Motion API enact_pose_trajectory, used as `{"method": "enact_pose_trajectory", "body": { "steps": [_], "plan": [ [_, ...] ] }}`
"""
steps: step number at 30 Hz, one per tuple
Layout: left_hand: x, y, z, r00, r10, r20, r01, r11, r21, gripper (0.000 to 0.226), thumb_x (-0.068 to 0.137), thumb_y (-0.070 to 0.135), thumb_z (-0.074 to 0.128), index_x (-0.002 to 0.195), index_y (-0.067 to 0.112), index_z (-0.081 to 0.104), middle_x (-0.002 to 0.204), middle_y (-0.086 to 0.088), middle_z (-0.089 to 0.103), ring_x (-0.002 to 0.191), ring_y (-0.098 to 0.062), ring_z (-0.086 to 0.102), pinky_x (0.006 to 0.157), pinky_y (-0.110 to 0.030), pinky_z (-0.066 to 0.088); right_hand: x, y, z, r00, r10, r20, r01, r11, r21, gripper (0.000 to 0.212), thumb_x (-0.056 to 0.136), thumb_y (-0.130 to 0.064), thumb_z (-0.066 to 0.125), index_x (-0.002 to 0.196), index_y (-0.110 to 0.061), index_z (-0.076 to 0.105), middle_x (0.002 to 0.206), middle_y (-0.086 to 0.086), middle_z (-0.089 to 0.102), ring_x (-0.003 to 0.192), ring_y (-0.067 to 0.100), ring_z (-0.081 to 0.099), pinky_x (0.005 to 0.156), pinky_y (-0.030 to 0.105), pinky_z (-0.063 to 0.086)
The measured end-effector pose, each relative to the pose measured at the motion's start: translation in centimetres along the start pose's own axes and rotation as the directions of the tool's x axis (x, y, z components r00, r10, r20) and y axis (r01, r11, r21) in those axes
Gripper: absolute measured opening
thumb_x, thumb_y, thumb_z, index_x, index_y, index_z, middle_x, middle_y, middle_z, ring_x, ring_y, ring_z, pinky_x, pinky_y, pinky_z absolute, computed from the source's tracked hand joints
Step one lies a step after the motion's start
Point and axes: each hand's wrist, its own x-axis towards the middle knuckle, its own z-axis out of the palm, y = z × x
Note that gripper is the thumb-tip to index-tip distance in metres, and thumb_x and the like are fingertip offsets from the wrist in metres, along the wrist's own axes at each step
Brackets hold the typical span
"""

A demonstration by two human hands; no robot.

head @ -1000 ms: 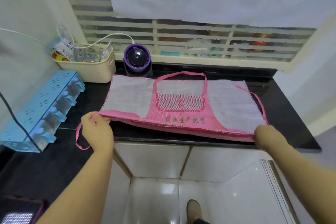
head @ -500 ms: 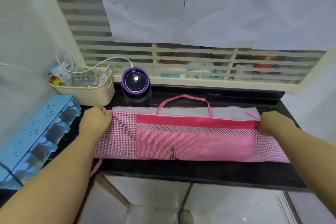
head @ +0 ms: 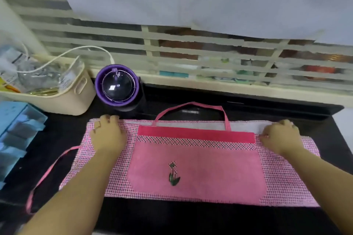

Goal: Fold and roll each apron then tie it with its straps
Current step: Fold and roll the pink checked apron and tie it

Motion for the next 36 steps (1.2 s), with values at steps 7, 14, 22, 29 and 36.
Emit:
{"method": "enact_pose_trajectory", "body": {
  "steps": [7,14,22,29,36],
  "plan": [
    [-1.4,6.7,4.4,0.748,0.649,0.138,-0.621,0.758,-0.198,0.043,0.090,0.024,0.058,0.132,0.018,0.054,0.131,-0.001,0.056,0.122,-0.022,0.049,0.107,-0.038,0.037,2.2,1.2,2.4,0.968,-0.252,0.013,0.230,0.902,0.365,0.023,0.081,-0.036,0.067,0.061,-0.034,0.054,0.092,-0.002,0.054,0.097,0.022,0.054,0.088,0.034,0.046],
    [0.7,8.1,4.1,0.757,0.624,0.193,-0.612,0.781,-0.125,0.025,0.097,0.035,0.046,0.115,0.023,0.058,0.110,0.004,0.060,0.103,-0.017,0.057,0.096,-0.033,0.039,4.8,1.1,0.2,0.920,-0.382,0.082,0.327,0.868,0.374,0.018,0.098,-0.028,0.048,0.082,-0.025,0.056,0.084,-0.006,0.057,0.078,0.013,0.054,0.070,0.028,0.040],
    [2.3,7.3,3.5,0.823,0.497,0.276,-0.517,0.856,0.000,0.023,0.102,0.035,0.032,0.105,0.020,0.049,0.108,0.003,0.061,0.092,-0.020,0.061,0.089,-0.035,0.041,6.5,0.0,-0.2,0.951,-0.266,0.158,0.213,0.933,0.290,0.027,0.100,-0.042,0.037,0.088,-0.022,0.050,0.079,-0.004,0.060,0.077,0.016,0.058,0.071,0.033,0.046],
    [2.0,8.4,3.8,0.848,0.474,0.236,-0.522,0.824,0.219,0.019,0.098,0.024,0.041,0.114,0.017,0.048,0.116,-0.002,0.058,0.100,-0.023,0.059,0.090,-0.037,0.042,6.3,-0.1,0.6,0.970,-0.232,0.077,0.214,0.957,0.194,0.031,0.101,-0.045,0.033,0.089,-0.022,0.049,0.078,-0.005,0.060,0.072,0.013,0.055,0.081,0.033,0.041],
    [-1.9,11.3,5.7,0.729,0.682,0.054,-0.683,0.723,0.098,0.041,0.072,0.025,0.073,0.112,0.018,0.068,0.118,-0.005,0.065,0.110,-0.026,0.062,0.100,-0.057,0.041,5.5,-0.5,4.3,0.899,-0.161,-0.408,0.279,0.928,0.248,0.019,0.086,-0.030,0.068,0.082,-0.012,0.067,0.089,0.006,0.061,0.083,0.028,0.057,0.084,0.045,0.044]
  ]
}}
